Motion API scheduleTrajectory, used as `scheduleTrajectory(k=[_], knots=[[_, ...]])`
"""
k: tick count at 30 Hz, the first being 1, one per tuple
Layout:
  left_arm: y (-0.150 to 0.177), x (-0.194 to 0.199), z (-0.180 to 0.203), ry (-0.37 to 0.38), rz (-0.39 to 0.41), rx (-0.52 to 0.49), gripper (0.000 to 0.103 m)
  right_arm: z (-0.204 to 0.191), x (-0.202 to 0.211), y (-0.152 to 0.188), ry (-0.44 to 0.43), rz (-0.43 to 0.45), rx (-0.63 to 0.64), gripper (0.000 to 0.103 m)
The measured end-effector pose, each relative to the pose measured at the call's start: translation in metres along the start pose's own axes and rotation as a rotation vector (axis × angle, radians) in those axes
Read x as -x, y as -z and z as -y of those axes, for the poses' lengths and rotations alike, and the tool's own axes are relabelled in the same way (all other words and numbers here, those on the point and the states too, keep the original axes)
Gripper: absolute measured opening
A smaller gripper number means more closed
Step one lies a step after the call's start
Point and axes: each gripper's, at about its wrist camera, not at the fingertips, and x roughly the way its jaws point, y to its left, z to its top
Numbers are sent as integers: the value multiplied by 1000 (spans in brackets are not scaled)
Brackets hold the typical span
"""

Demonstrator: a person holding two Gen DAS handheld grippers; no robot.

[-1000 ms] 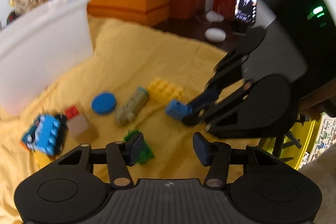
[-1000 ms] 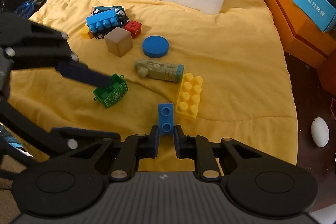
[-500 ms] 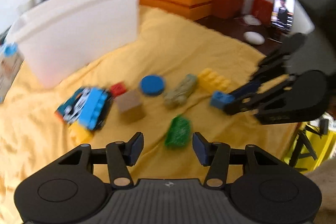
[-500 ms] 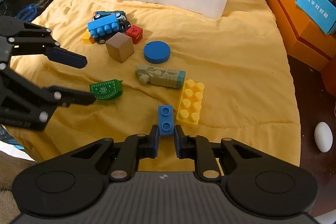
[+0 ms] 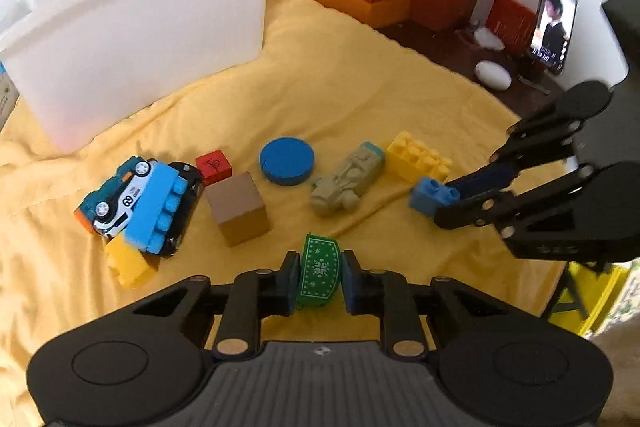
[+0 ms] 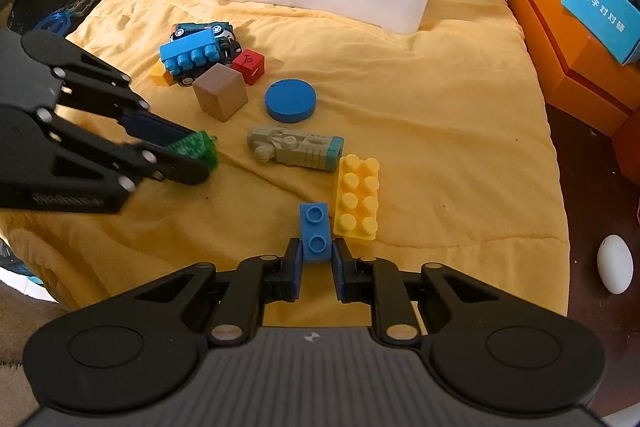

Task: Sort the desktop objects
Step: 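Grasp the green patterned tile with the left gripper while the right grasps the small blue brick, then carry both pieces over the white bin and open both grippers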

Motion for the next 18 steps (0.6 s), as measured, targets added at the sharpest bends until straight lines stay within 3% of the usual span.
scheduleTrajectory(k=[3, 11, 15, 18], knots=[[-2, 14, 1, 12, 15, 3, 25, 0, 2, -3, -10, 14, 4, 18], [-51, 72, -17, -97, 201, 16, 25, -12, 34, -41, 24, 150, 126, 17], [-62, 85, -23, -145, 242, 23, 26, -3, 28, -43, -18, 69, 123, 29], [-56, 80, -20, -145, 230, 36, 26, -3, 18, -28, -22, 14, 107, 29]])
